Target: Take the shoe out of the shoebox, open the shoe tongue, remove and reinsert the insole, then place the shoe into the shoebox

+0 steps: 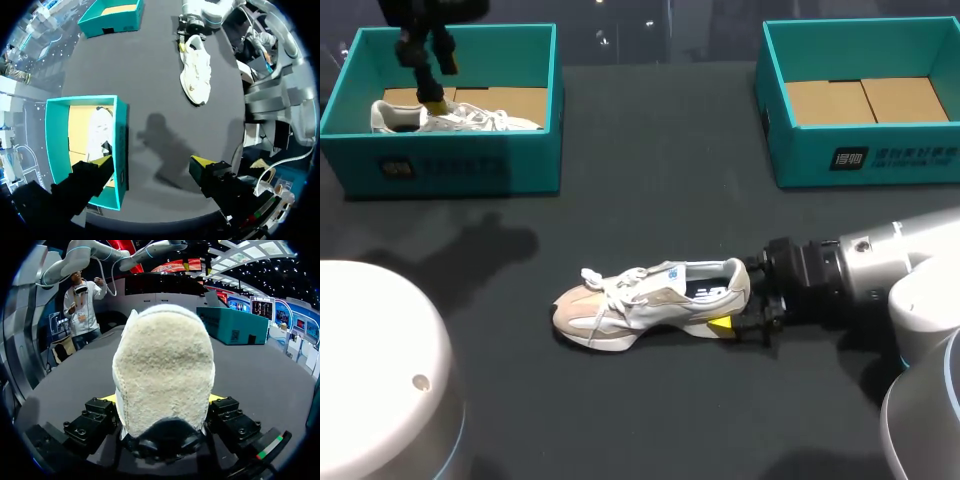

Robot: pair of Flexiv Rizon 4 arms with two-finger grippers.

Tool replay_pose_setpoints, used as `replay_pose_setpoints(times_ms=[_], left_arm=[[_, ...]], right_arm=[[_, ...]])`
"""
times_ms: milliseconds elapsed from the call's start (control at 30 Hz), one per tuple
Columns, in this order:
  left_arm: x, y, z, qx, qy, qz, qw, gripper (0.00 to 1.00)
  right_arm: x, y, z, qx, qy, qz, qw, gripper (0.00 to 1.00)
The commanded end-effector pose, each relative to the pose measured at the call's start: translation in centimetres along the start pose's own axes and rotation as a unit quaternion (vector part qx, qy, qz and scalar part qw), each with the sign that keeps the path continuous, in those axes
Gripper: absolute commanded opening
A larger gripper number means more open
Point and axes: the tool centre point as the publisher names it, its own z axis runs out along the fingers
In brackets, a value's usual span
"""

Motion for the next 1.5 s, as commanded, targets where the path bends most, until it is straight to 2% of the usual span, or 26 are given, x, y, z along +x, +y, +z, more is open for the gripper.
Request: replay_pose_setpoints(times_ms=[33,100,133,200,300,333,433,500,567,600,1000,1033,1300,1500], left_arm=[[0.0,0.2,0.2,0.022,0.001,-0.158,0.987,1.00],[0.0,0.2,0.2,0.022,0.001,-0.158,0.987,1.00],[0.4,-0.5,0.2,0.029,0.011,-0.195,0.980,1.00],[1.8,-1.9,0.7,0.034,0.006,-0.252,0.967,1.00],[4.4,-4.4,1.7,0.031,-0.042,-0.322,0.945,1.00],[5.3,-5.0,1.8,0.034,-0.038,-0.328,0.943,1.00],[6.9,-6.8,2.3,0.031,-0.069,-0.409,0.909,1.00],[7.6,-7.9,2.6,0.026,-0.069,-0.459,0.885,1.00],[8.4,-8.9,2.9,0.016,-0.076,-0.483,0.872,1.00],[8.5,-9.3,3.2,0.009,-0.096,-0.489,0.867,1.00],[8.5,-9.3,3.2,0.009,-0.096,-0.489,0.867,1.00],[8.6,-9.5,3.3,0.004,-0.088,-0.504,0.859,1.00],[13.5,-13.7,5.9,-0.023,-0.082,-0.552,0.830,1.00],[16.5,-17.0,7.8,-0.042,-0.087,-0.593,0.799,1.00]], right_arm=[[0.1,0.0,-0.2,0.002,0.000,0.000,1.000,0.00],[0.1,0.0,-0.2,0.002,0.000,0.000,1.000,0.00],[0.1,0.0,-0.2,0.002,0.000,0.000,1.000,0.00],[0.1,0.0,-0.2,0.002,0.000,0.000,1.000,0.00],[0.1,0.0,-0.2,0.002,0.000,0.000,1.000,0.00],[0.1,0.0,-0.2,0.002,0.000,0.000,1.000,0.00],[0.1,0.0,-0.2,0.002,0.000,0.000,1.000,0.00],[0.1,0.0,-0.2,0.002,0.000,0.000,1.000,0.00],[0.1,0.0,-0.2,0.002,0.000,0.000,1.000,0.00],[0.1,0.0,-0.2,0.002,0.000,0.000,1.000,0.00],[0.1,0.0,-0.2,0.002,0.000,0.000,1.000,0.00],[0.1,0.0,-0.2,0.002,0.000,0.000,1.000,0.00],[0.1,0.0,-0.2,0.002,0.000,0.000,1.000,0.00],[0.1,0.0,-0.2,0.002,0.000,0.000,1.000,0.00]])
